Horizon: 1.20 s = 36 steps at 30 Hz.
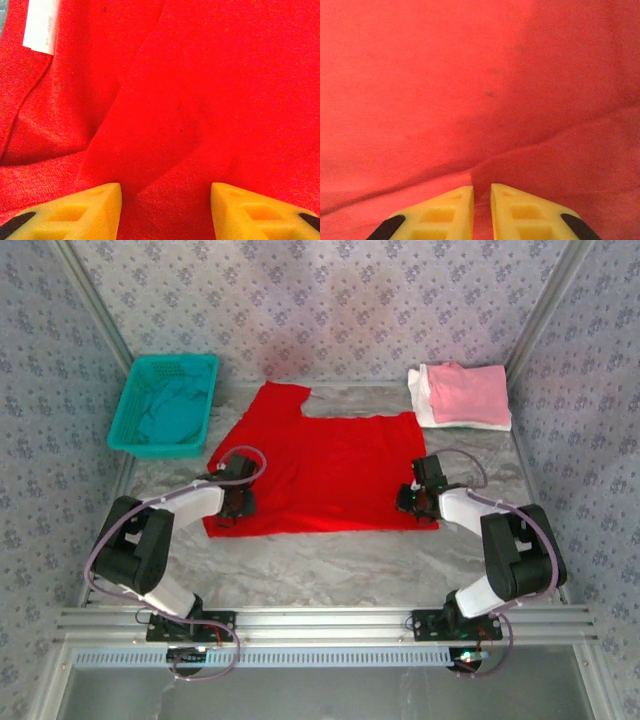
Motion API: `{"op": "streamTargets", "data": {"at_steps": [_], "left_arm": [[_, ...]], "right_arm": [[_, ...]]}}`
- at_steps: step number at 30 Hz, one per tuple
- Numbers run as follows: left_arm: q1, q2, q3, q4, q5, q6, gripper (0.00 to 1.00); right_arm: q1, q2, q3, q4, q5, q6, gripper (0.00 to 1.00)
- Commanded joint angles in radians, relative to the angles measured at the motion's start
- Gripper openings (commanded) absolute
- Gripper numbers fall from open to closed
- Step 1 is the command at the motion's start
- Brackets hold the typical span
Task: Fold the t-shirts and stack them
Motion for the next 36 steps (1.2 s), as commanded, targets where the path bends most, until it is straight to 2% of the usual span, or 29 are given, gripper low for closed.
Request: {"op": "streamTargets", "data": {"at_steps": [1, 6, 10, 13, 18, 21, 25, 29, 36], "left_arm": [[0.006, -0.036, -0.024, -0.042, -0.009, 0.036, 0.52], [-0.002, -0.074, -0.052, -0.047, 0.062, 0.087, 0.57], [-0.043, -0.098, -0.045, -0.069, 0.076, 0.106, 0.59], [-0.074, -0.112, -0.025, -0.09, 0.042, 0.108, 0.59], [-0.116, -0.13, 0.044, -0.104, 0.056, 0.11, 0.59], [-0.141, -0.116, 0.08, -0.069, 0.096, 0.103, 0.59], [-0.186, -0.048, 0.116, 0.009, 0.158, 0.093, 0.59], [-0.235, 0.036, 0.145, 0.048, 0.158, 0.083, 0.58], [-0.25, 0.107, 0.117, 0.102, 0.142, 0.076, 0.57]], "right_arm": [[-0.032, -0.033, -0.027, -0.08, 0.049, 0.077, 0.19], [-0.075, -0.118, -0.116, -0.1, 0.017, 0.186, 0.18], [-0.071, -0.271, -0.189, -0.156, 0.039, 0.267, 0.19], [-0.063, -0.371, -0.194, -0.168, 0.027, 0.239, 0.21], [-0.045, -0.493, -0.121, -0.266, 0.066, 0.219, 0.24], [-0.053, -0.456, -0.067, -0.284, 0.067, 0.197, 0.24], [-0.053, -0.315, -0.011, -0.274, 0.058, 0.172, 0.3], [-0.043, -0.179, 0.028, -0.229, -0.004, 0.172, 0.32], [-0.012, -0.091, 0.028, -0.153, 0.0, 0.214, 0.35]]}}
